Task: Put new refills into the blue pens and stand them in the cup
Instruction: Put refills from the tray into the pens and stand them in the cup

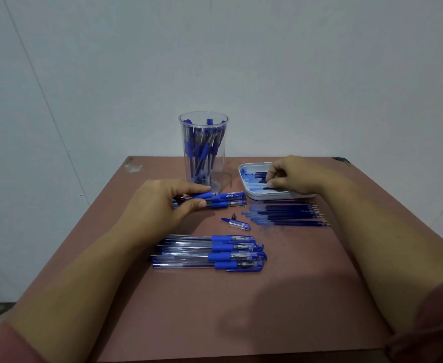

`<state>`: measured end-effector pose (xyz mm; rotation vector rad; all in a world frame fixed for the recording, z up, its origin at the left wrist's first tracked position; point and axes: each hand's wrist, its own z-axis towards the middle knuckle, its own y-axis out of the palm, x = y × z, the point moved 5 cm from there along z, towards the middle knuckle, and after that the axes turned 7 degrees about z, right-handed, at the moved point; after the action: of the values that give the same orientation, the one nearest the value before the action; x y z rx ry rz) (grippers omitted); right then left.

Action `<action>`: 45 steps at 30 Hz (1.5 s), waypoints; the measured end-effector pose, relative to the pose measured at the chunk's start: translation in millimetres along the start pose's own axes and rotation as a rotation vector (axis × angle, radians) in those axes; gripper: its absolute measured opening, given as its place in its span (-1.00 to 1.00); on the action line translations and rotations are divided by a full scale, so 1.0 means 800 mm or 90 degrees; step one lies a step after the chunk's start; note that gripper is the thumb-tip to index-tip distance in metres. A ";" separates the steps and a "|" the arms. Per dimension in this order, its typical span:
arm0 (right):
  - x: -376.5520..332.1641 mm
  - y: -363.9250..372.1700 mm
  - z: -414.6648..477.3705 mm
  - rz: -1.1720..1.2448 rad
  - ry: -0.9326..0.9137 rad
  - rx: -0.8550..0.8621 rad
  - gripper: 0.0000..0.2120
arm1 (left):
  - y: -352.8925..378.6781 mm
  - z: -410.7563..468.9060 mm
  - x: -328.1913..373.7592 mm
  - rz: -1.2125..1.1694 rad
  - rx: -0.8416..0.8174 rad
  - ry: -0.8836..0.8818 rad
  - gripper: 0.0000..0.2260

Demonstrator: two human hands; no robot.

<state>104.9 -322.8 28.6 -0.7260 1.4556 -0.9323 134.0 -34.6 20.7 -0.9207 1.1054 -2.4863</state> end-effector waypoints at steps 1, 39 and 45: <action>-0.006 -0.003 -0.004 0.010 -0.016 0.018 -0.94 | 0.000 0.000 0.000 0.000 0.001 -0.001 -0.69; -0.077 0.031 -0.108 0.178 -0.252 0.160 -0.88 | -0.005 -0.003 0.007 -0.083 -0.051 0.009 -0.74; -0.074 0.029 -0.108 0.169 -0.252 0.153 -0.84 | -0.001 -0.005 0.008 -0.071 -0.094 0.014 -0.77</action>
<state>27.3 -248.5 35.6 -0.4905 1.0389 -0.6962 126.1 -34.5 22.2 -1.0240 1.2932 -2.5370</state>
